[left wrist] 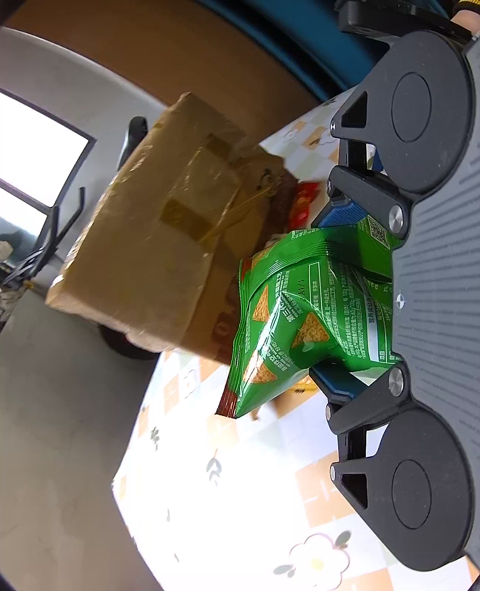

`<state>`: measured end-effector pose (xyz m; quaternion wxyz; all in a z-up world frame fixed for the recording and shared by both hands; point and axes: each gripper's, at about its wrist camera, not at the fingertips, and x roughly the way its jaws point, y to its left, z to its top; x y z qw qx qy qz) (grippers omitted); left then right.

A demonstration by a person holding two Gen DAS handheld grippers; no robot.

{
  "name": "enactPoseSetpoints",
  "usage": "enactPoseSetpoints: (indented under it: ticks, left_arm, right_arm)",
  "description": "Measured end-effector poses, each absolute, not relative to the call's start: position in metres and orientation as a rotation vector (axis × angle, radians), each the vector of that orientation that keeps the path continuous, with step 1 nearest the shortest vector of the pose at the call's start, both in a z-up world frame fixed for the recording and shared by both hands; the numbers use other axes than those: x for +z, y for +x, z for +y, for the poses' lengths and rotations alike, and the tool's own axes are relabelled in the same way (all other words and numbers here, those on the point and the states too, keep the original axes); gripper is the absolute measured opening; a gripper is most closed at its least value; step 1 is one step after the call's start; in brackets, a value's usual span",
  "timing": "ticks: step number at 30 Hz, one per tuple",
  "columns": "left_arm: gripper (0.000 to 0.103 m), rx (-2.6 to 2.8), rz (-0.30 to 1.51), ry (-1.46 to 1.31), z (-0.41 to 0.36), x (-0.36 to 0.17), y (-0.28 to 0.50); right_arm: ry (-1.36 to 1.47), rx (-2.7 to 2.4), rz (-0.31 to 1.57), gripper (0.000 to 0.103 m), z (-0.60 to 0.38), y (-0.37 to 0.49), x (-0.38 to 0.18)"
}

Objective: Organize snacks
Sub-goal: 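Grasp green chip bag with left tool while right tool approaches small meat packet, then close the right tool on the small brown meat packet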

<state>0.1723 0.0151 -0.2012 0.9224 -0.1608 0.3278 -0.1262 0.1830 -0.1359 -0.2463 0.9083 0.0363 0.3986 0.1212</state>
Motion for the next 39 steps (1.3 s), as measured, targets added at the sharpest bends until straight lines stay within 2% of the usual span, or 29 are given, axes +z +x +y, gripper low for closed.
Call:
enactPoseSetpoints:
  ticks: [11, 22, 28, 33, 37, 39]
  left_arm:
    - [0.078, -0.238, 0.652, -0.346, 0.027, -0.203, 0.170]
    - [0.078, -0.220, 0.645, -0.360, 0.033, -0.203, 0.167]
    - [0.078, -0.223, 0.639, -0.357, 0.031, -0.202, 0.166]
    - [0.078, -0.221, 0.647, -0.356, 0.031, -0.203, 0.167]
    - [0.078, -0.225, 0.646, -0.350, 0.027, -0.203, 0.168]
    - [0.078, -0.228, 0.649, -0.345, 0.026, -0.203, 0.169]
  right_arm:
    - [0.036, 0.253, 0.874, 0.075, -0.123, 0.216, -0.250]
    - [-0.083, 0.273, 0.823, 0.077, -0.105, 0.228, -0.257]
    - [-0.097, 0.257, 0.818, 0.073, -0.106, 0.221, -0.255]
    - [-0.079, 0.237, 0.792, 0.049, -0.120, 0.211, -0.255]
    - [-0.060, 0.202, 0.796, 0.048, -0.130, 0.212, -0.254]
    - [-0.071, 0.200, 0.795, 0.050, -0.128, 0.214, -0.254]
